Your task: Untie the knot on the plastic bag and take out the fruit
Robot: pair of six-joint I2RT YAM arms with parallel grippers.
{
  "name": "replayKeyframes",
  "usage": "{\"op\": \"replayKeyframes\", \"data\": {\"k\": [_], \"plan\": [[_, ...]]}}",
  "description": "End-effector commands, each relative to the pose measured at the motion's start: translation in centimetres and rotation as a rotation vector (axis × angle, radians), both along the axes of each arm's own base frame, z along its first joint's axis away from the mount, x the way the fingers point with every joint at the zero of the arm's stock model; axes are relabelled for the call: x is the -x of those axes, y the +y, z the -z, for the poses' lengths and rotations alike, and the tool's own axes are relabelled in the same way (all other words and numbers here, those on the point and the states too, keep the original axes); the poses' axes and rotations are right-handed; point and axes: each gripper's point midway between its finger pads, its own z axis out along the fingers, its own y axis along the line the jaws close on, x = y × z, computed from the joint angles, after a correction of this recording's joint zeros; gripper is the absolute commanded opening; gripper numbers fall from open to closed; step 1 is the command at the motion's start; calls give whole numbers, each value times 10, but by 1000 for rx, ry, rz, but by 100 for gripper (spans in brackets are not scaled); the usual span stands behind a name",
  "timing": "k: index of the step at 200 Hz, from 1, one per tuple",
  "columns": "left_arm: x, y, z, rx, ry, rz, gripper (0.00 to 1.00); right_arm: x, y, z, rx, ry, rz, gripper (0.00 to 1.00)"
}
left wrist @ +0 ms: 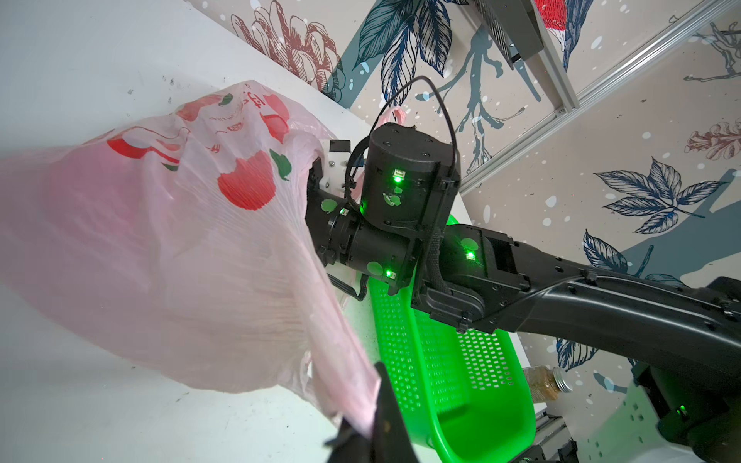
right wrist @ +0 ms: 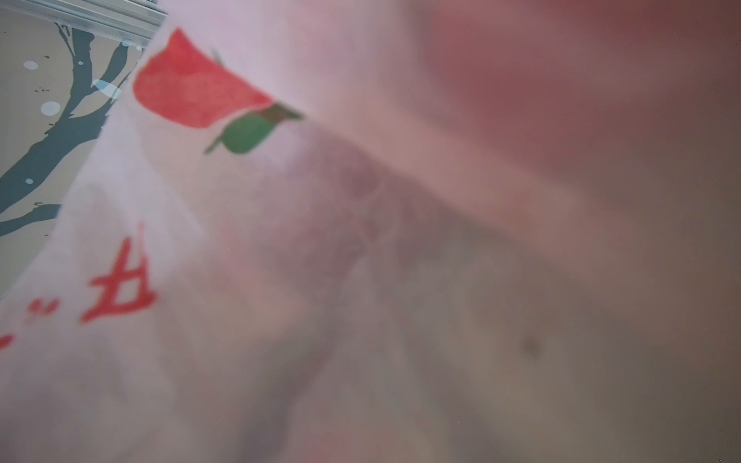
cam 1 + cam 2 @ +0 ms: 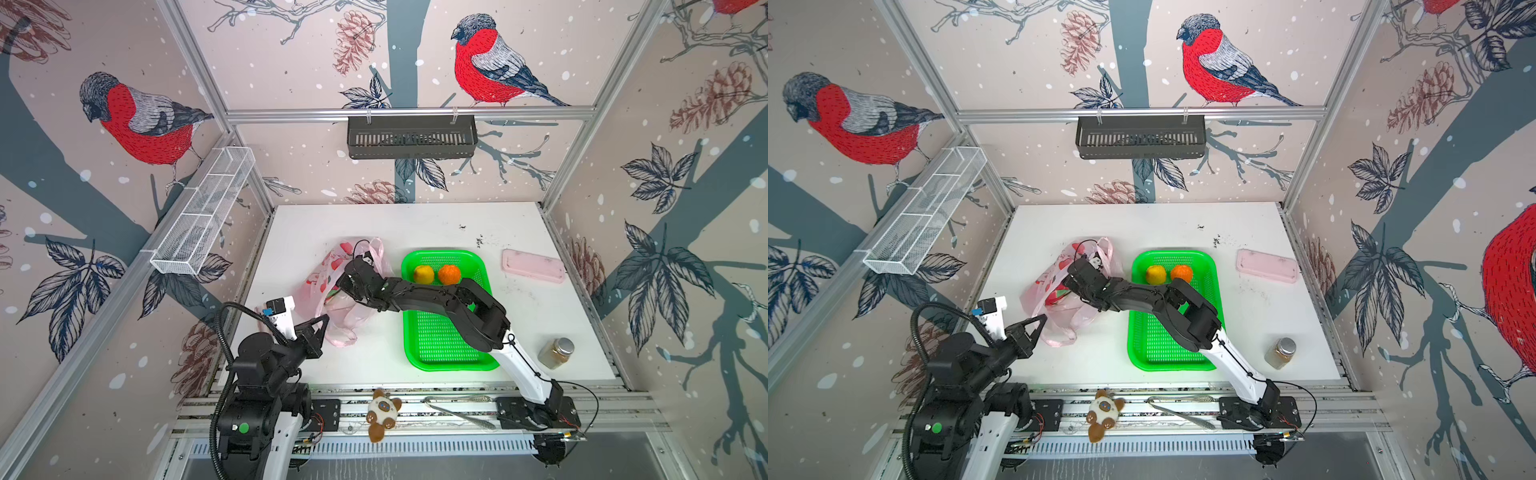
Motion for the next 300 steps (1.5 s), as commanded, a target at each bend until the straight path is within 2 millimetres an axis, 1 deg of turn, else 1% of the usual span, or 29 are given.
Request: {"op": "replayKeyframes", "data": {"k": [1, 48, 81, 95, 118, 175, 200, 235, 268, 281, 300], "plan": [[3, -5, 0, -8, -6, 38, 0, -8, 1, -3, -41, 2, 41, 56], [6, -9, 1, -11, -11, 70, 0, -13, 1, 11, -80, 42, 74, 55], [8, -10, 3, -24, -1, 81, 0, -17, 5, 8, -115, 27, 94, 54], [9, -11, 5, -25, 0, 91, 0, -18, 6, 10, -126, 30, 101, 54], [9, -13, 6, -30, 0, 106, 0, -20, 8, 12, -148, 39, 116, 51], [10, -14, 9, -42, 7, 117, 0, -28, 8, 16, -156, 38, 144, 37], [9, -14, 10, -47, 10, 116, 0, -28, 7, 20, -152, 47, 145, 30], [8, -11, 13, -54, 26, 99, 0, -27, 6, 19, -150, 42, 144, 24], [4, -7, 15, -61, 47, 76, 0, -26, 3, 22, -159, 46, 131, 17], [2, -4, 14, -69, 50, 57, 0, -27, 1, 21, -164, 43, 124, 15], [-1, 1, 12, -78, 48, 23, 0, -28, 0, 13, -176, 26, 107, 12]]}}
